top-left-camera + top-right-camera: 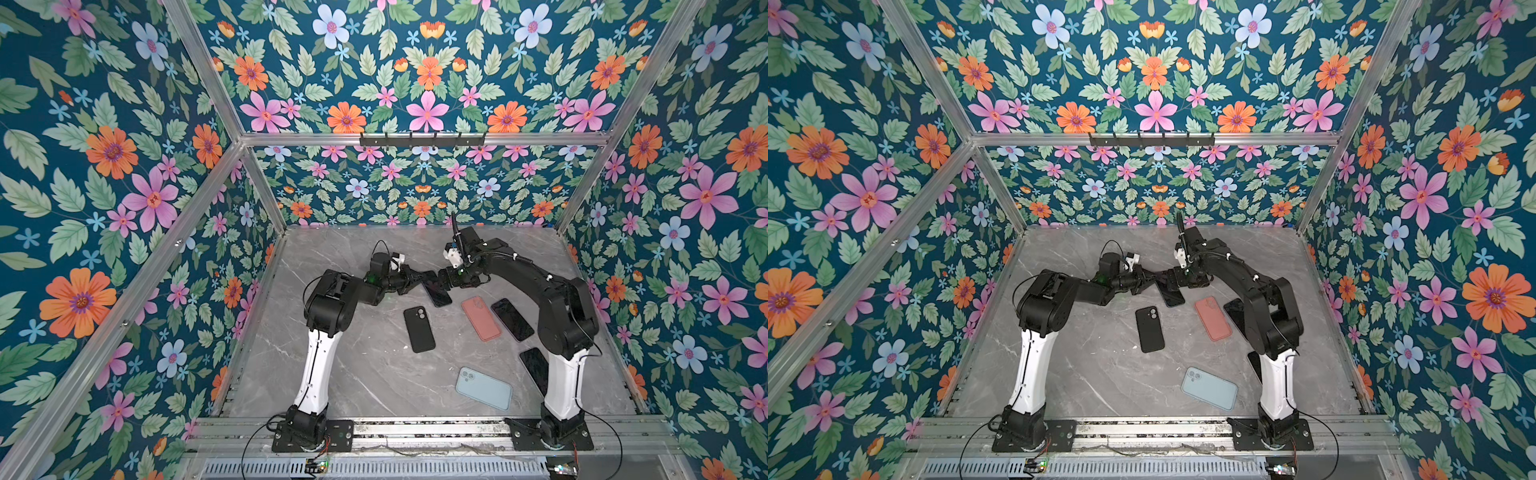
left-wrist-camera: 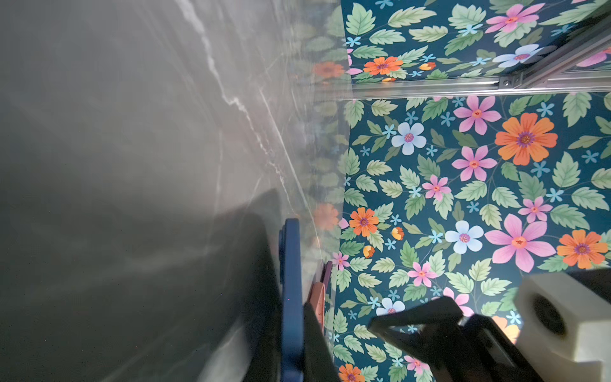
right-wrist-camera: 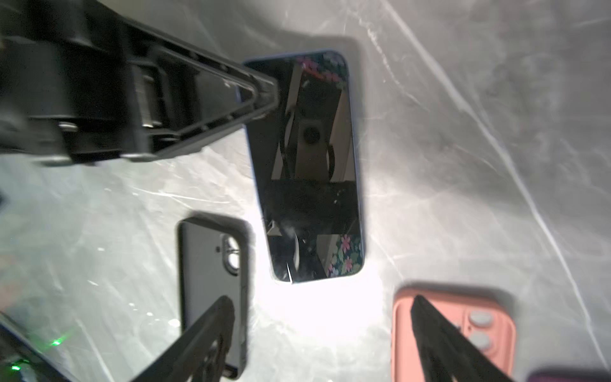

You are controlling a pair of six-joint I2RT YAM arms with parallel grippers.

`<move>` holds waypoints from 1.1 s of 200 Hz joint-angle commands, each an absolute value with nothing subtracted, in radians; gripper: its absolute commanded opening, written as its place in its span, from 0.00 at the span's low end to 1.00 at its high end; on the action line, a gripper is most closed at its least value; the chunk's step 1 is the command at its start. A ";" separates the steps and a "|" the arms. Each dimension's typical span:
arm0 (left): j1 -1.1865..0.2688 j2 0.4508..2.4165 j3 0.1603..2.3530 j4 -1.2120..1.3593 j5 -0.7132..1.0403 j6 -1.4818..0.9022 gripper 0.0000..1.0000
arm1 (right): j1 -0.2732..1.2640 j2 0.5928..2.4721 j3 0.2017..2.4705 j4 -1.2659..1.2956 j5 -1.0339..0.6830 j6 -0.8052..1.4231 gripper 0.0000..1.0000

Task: Put the phone into the phone case

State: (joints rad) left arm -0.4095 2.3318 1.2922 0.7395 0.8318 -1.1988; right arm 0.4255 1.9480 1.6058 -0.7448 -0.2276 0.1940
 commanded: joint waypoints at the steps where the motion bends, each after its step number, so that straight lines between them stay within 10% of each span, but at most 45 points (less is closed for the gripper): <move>1: -0.414 2.301 1.278 0.850 0.798 -1.257 0.06 | 0.427 1.833 1.479 -0.621 -0.252 0.402 0.81; 92: -0.454 2.184 1.073 1.178 0.687 -1.520 0.01 | 0.443 1.442 0.754 0.296 -0.420 1.262 0.70; 220: -0.480 2.144 0.953 1.267 0.667 -1.548 0.00 | 0.419 1.136 0.559 0.232 -0.256 1.159 0.73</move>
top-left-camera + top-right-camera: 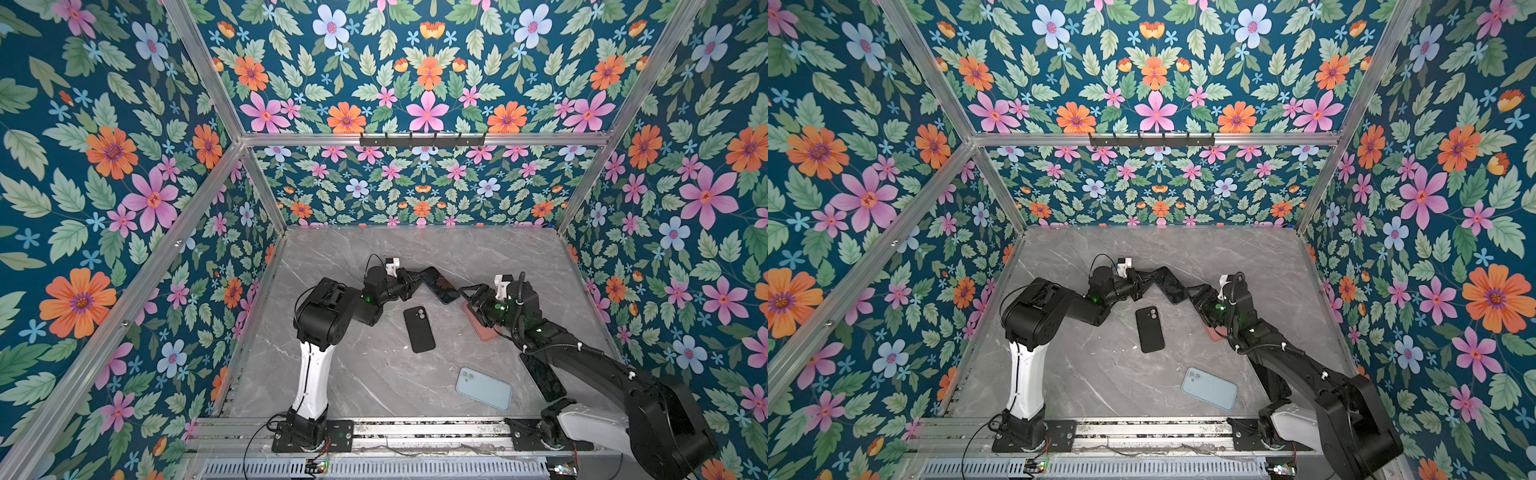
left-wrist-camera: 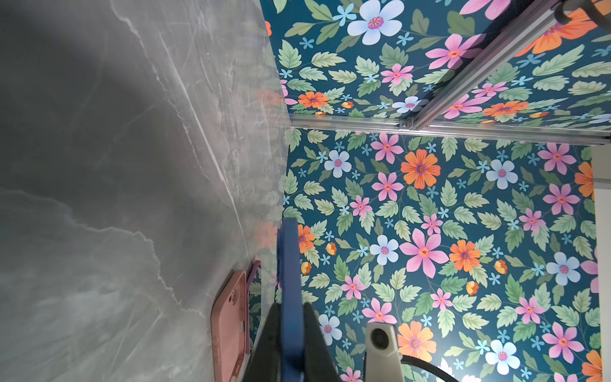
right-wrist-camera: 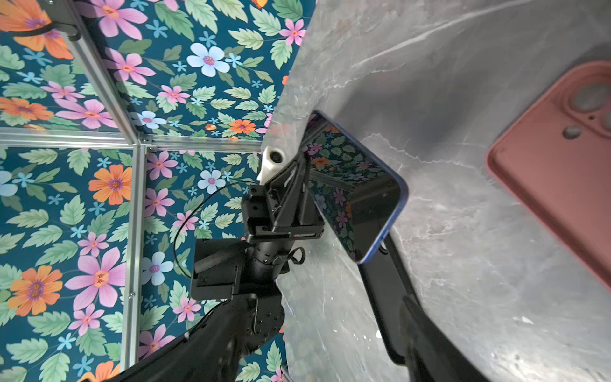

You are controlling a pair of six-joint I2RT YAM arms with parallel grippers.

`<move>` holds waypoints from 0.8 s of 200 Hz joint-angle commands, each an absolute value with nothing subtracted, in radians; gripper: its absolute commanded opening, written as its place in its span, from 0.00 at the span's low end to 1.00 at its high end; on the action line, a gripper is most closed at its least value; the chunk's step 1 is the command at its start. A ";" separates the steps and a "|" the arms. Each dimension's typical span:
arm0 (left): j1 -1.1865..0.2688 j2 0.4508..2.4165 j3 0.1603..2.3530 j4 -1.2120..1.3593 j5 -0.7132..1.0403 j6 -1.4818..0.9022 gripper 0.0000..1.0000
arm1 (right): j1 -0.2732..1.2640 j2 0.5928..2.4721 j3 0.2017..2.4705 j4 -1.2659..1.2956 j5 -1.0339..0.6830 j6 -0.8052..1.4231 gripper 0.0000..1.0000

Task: Put the phone into the phone case

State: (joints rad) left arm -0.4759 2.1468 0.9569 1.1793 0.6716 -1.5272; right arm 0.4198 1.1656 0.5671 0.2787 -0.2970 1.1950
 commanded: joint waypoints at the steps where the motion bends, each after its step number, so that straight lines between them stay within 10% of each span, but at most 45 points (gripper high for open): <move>1: -0.481 2.144 0.953 1.268 0.666 -1.548 0.00 | 0.419 1.135 0.559 0.231 -0.256 1.158 0.73; 160: -0.502 2.156 1.006 1.294 0.641 -1.570 0.00 | 0.420 1.196 0.527 0.313 -0.319 1.216 0.73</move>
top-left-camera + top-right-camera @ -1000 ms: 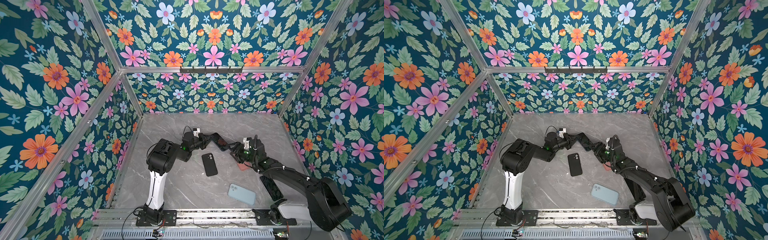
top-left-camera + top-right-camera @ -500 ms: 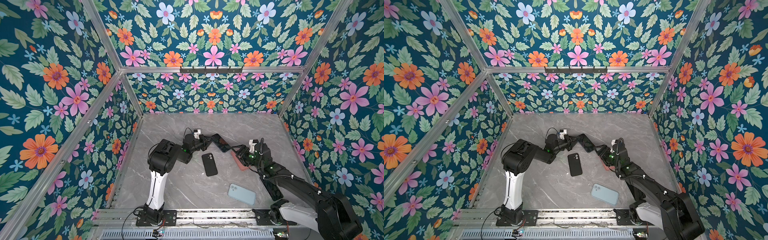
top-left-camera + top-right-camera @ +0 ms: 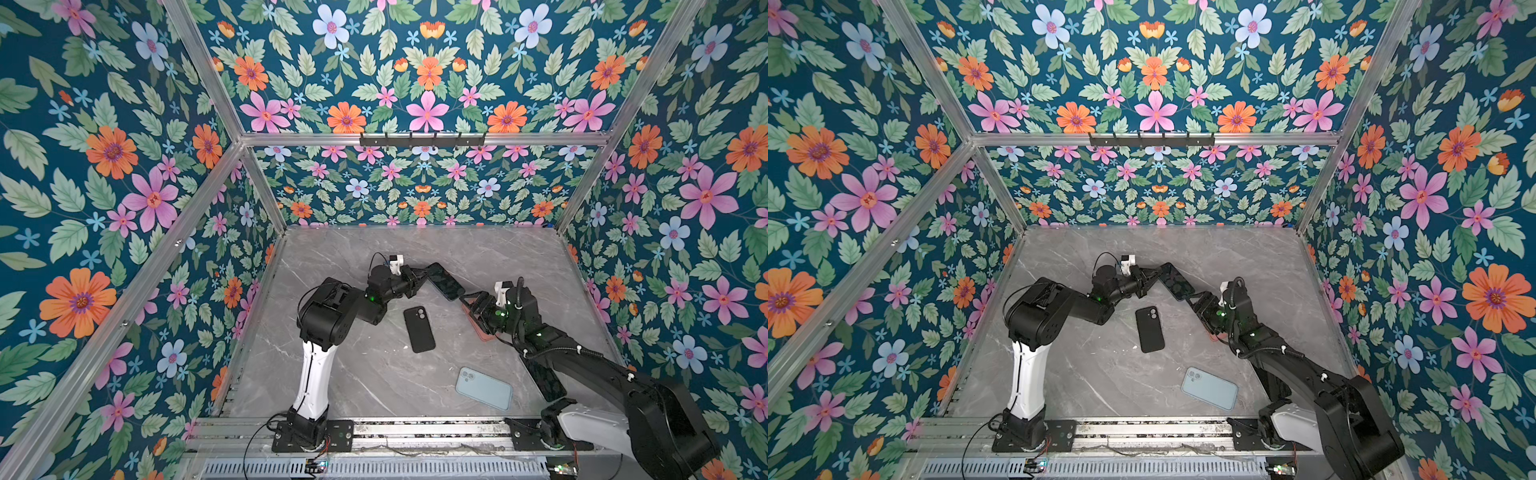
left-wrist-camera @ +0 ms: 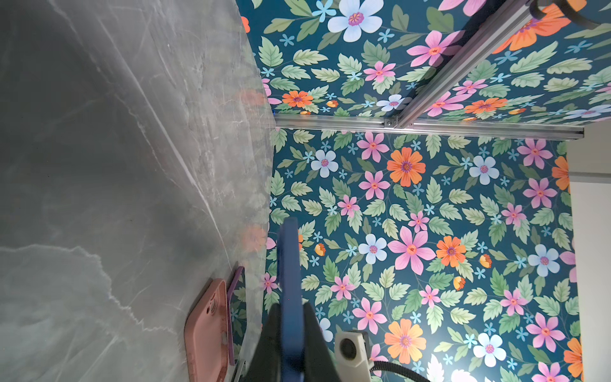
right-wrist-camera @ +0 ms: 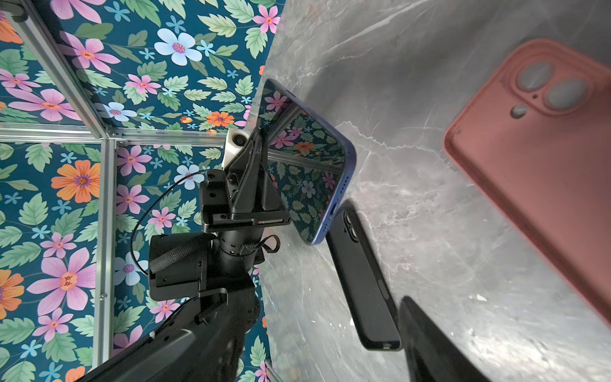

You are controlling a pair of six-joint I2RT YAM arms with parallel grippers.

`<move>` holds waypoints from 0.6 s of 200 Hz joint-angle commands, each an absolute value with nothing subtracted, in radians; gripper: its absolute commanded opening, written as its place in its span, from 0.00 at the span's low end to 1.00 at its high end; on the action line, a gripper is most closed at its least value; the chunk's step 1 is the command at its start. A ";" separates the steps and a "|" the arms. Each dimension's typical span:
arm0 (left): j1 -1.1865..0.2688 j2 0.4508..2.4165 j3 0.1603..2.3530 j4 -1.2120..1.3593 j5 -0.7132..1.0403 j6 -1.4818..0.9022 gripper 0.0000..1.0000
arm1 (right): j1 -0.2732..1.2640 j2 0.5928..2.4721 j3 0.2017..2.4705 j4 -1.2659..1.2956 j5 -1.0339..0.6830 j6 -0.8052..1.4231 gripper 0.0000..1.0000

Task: Put the phone into the phone case

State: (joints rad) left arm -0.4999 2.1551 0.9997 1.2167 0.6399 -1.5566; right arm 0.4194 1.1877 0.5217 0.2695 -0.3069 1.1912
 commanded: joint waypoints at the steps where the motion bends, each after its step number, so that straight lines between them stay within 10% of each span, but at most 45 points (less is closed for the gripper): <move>1: -0.502 2.156 1.006 1.294 0.642 -1.570 0.00 | 0.420 1.197 0.528 0.313 -0.319 1.215 0.73; 120: -0.509 2.146 1.008 1.293 0.627 -1.585 0.00 | 0.419 1.192 0.500 0.330 -0.339 1.239 0.72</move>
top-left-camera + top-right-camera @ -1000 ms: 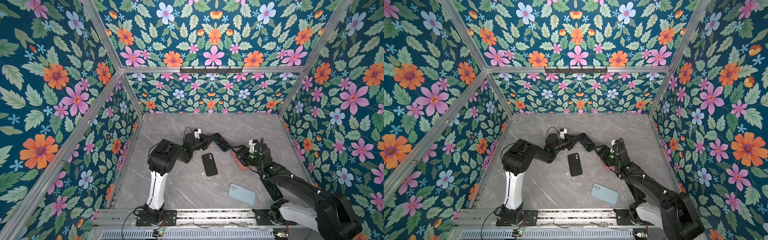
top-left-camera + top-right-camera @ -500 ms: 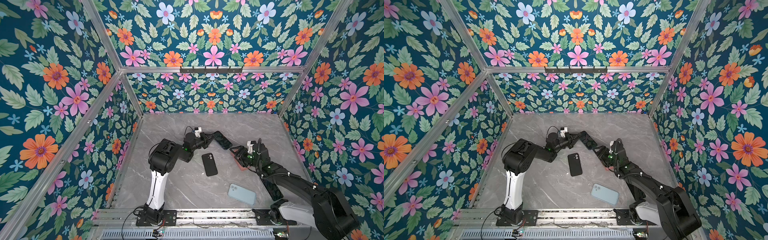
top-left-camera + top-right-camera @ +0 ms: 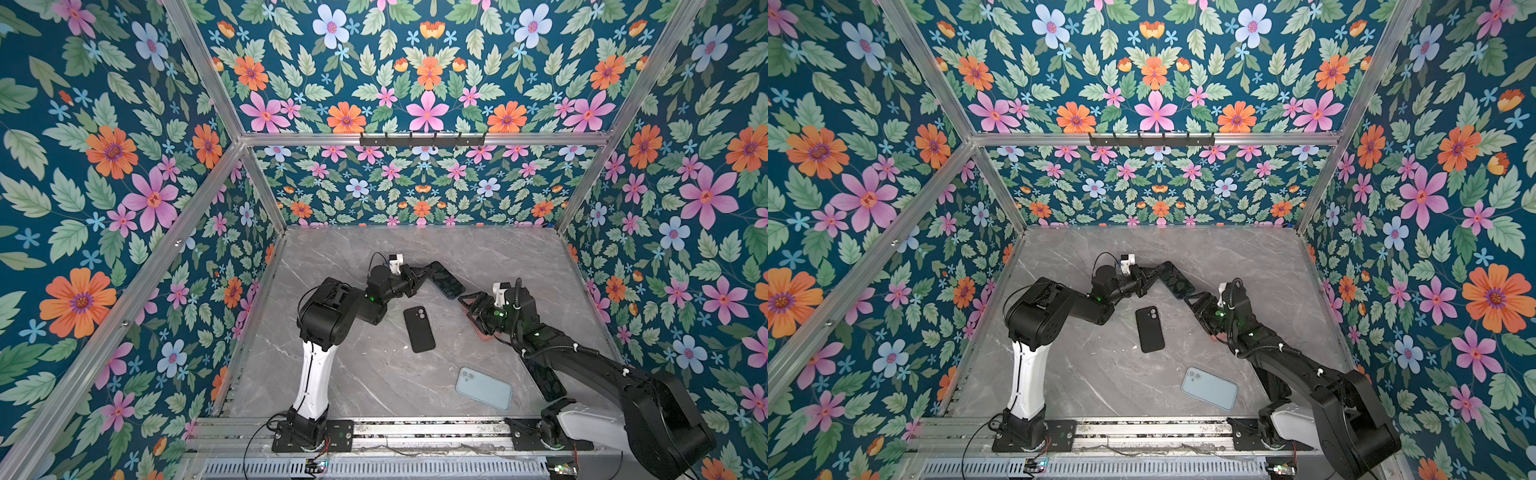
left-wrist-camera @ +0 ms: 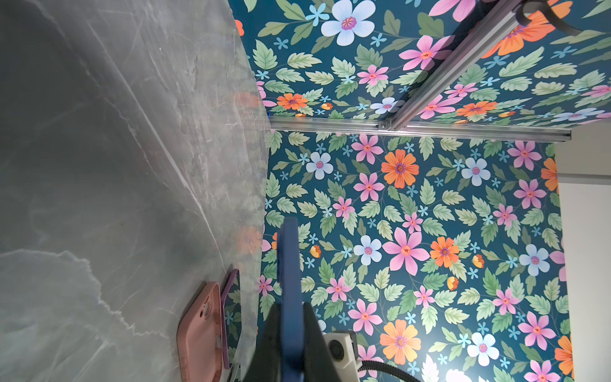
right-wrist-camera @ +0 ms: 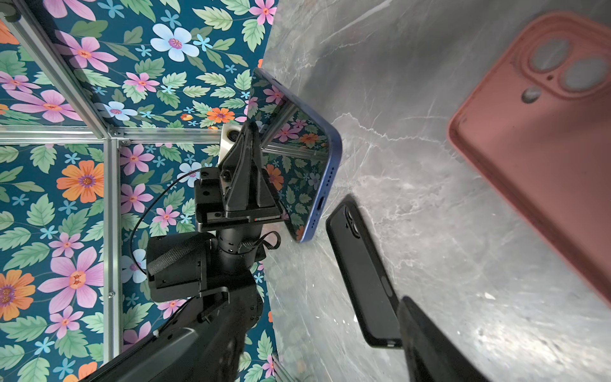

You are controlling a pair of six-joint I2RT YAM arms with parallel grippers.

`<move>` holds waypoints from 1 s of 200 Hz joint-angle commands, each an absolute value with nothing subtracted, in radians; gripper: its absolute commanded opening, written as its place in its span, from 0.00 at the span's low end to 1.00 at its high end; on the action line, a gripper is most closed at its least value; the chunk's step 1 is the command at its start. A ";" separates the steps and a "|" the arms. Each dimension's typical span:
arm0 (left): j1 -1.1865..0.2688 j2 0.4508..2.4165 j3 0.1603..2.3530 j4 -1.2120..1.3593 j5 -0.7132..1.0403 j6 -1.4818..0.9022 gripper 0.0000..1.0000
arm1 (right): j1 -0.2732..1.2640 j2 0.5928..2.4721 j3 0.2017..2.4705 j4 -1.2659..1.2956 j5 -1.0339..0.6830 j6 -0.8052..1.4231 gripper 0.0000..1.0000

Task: Put the phone into the phone case

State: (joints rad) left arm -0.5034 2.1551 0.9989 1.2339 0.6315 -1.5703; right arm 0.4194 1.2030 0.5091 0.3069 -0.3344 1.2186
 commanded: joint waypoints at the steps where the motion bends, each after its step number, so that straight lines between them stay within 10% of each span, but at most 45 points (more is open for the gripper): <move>1: -0.510 2.146 1.009 1.291 0.627 -1.586 0.00 | 0.419 1.192 0.499 0.331 -0.339 1.240 0.72; 154: -0.581 2.144 1.063 1.288 0.597 -1.639 0.00 | 0.375 1.173 0.371 0.722 -0.333 1.381 0.69; 200: -0.583 2.143 1.040 1.312 0.594 -1.653 0.00 | 0.332 1.271 0.407 0.766 -0.353 1.351 0.54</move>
State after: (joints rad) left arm -0.5823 2.1445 1.0431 1.2354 0.5980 -1.6360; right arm 0.3489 1.2430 0.3981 0.6891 -0.3389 1.3556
